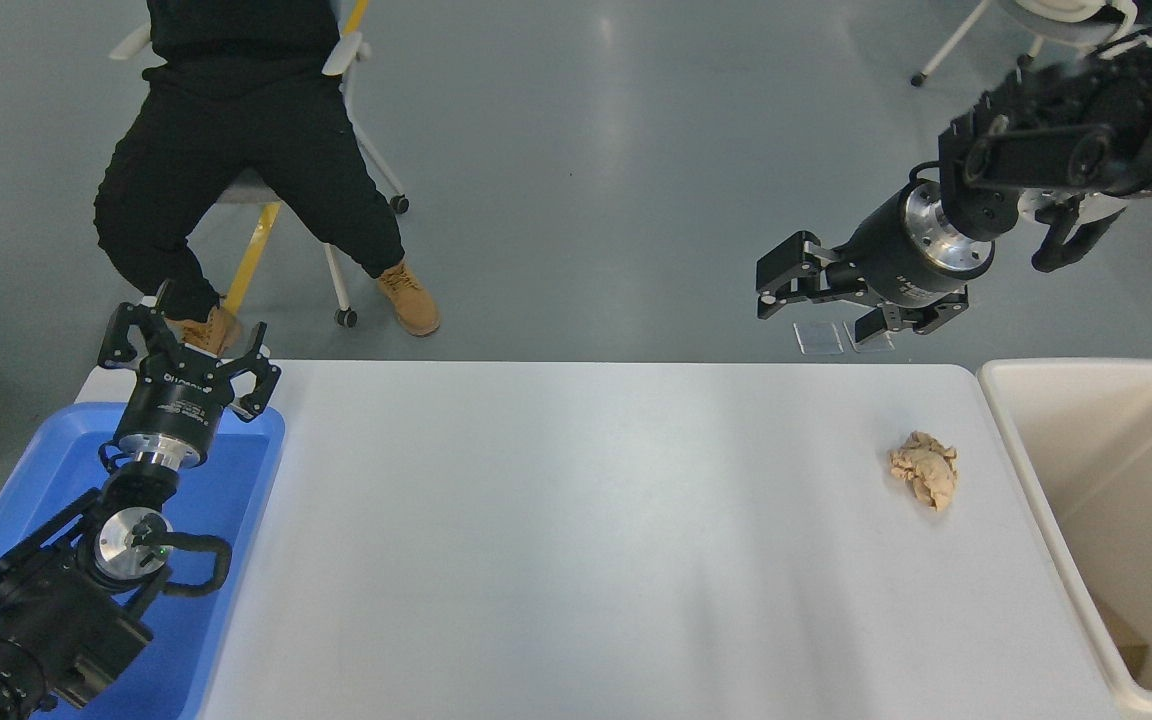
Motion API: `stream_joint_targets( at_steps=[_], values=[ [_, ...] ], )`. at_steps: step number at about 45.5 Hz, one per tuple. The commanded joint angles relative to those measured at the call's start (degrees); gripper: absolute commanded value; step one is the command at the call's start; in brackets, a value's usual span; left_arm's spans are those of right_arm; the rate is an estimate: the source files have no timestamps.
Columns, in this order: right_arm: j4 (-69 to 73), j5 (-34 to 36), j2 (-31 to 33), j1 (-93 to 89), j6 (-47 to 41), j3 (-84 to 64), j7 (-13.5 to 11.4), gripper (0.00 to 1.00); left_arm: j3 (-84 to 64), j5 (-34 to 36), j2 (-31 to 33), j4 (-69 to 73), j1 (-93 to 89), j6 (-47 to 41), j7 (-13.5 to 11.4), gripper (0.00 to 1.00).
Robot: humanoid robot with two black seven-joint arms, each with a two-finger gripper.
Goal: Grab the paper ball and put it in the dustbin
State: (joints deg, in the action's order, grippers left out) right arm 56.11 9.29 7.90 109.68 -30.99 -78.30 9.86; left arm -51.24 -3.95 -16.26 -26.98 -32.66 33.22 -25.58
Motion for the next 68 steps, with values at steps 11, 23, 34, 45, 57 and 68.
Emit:
stream_joint_targets(
  at_steps=[11, 23, 34, 45, 57, 68],
  values=[
    [-10.85, -0.67, 0.19, -19.49, 22.89, -5.1, -0.02, 1.0, 0.0, 0.0, 0.0, 0.0, 0.05, 0.0, 0.0, 0.99],
    [-17.78, 0.03, 0.19, -31.1, 34.85, -6.34, -0.11, 1.0, 0.0, 0.0, 0.0, 0.0, -0.03, 0.0, 0.0, 0.99],
    [-22.71, 0.2, 0.27, -39.62, 38.28, -4.23, -0.11, 1.0, 0.0, 0.0, 0.0, 0.0, -0.03, 0.0, 0.0, 0.99],
    [-23.85, 0.2, 1.06, -45.16, 39.25, 4.03, -0.02, 1.0, 0.0, 0.0, 0.0, 0.0, -0.03, 0.0, 0.0, 0.99],
    [-30.18, 0.2, 1.06, -51.67, 42.41, 12.47, -0.02, 1.0, 0.0, 0.0, 0.0, 0.0, -0.03, 0.0, 0.0, 0.99],
    [-33.52, 0.2, 1.06, -55.45, 44.35, 12.47, -0.02, 1.0, 0.0, 0.0, 0.0, 0.0, -0.03, 0.0, 0.0, 0.99]
  ],
)
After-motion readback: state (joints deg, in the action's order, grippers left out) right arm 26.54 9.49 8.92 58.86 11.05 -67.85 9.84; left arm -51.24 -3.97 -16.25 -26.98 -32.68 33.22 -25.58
